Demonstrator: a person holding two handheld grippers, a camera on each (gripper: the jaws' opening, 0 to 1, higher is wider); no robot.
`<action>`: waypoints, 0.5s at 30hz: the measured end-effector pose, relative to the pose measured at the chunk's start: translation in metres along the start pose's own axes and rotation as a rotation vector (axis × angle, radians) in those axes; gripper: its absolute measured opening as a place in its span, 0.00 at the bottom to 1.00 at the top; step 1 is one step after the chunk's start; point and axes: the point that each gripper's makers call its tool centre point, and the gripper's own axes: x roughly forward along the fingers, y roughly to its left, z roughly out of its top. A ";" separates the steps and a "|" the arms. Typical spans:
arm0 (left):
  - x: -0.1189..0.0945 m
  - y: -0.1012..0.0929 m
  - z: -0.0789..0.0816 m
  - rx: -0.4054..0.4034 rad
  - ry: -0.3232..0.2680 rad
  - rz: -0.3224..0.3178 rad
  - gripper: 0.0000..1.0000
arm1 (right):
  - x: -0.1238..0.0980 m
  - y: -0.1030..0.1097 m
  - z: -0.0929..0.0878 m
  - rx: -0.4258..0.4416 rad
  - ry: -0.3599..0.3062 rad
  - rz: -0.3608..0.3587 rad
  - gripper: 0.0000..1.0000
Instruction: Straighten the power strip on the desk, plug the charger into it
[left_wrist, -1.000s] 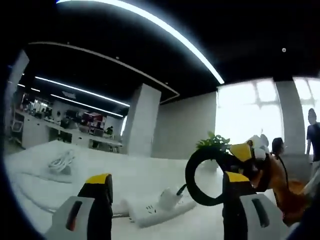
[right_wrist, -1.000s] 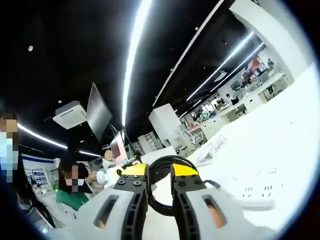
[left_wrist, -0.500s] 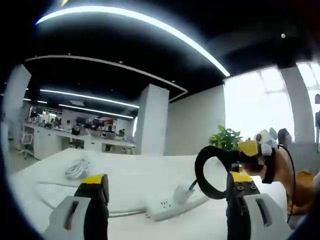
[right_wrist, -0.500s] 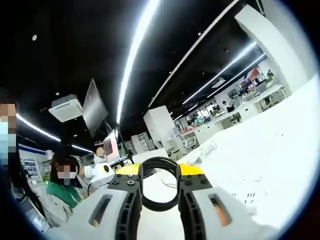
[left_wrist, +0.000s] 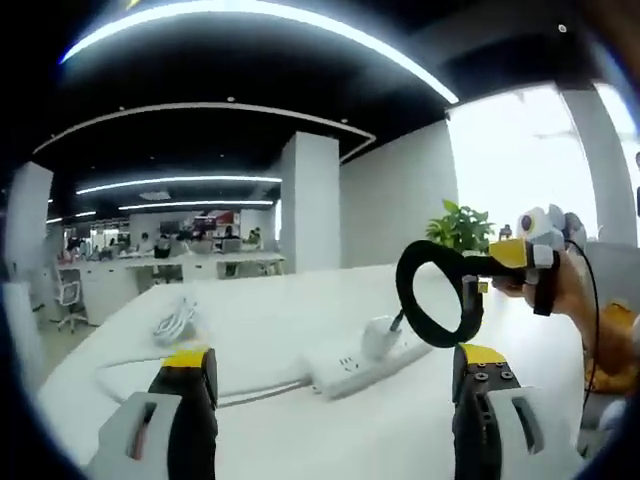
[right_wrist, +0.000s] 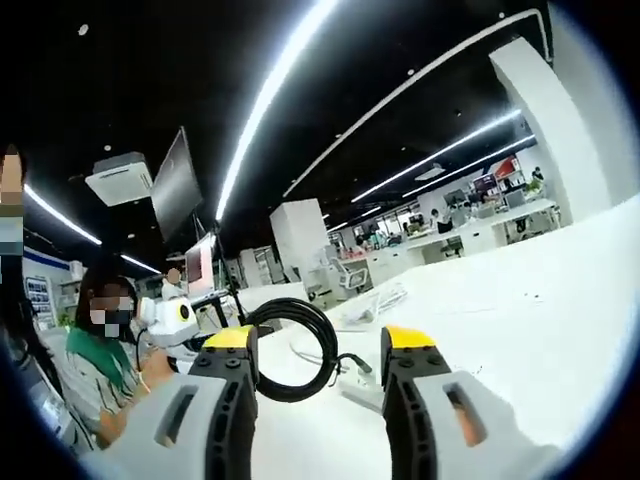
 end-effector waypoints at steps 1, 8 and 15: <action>0.000 0.000 -0.003 -0.004 0.010 0.000 0.99 | -0.001 -0.001 0.000 -0.005 -0.006 0.001 0.54; -0.003 -0.003 -0.016 -0.005 0.036 -0.018 0.99 | -0.008 -0.002 0.004 -0.146 -0.038 -0.006 0.70; -0.010 -0.001 -0.032 -0.013 0.060 -0.008 0.99 | -0.009 -0.007 -0.004 -0.202 -0.016 0.007 0.94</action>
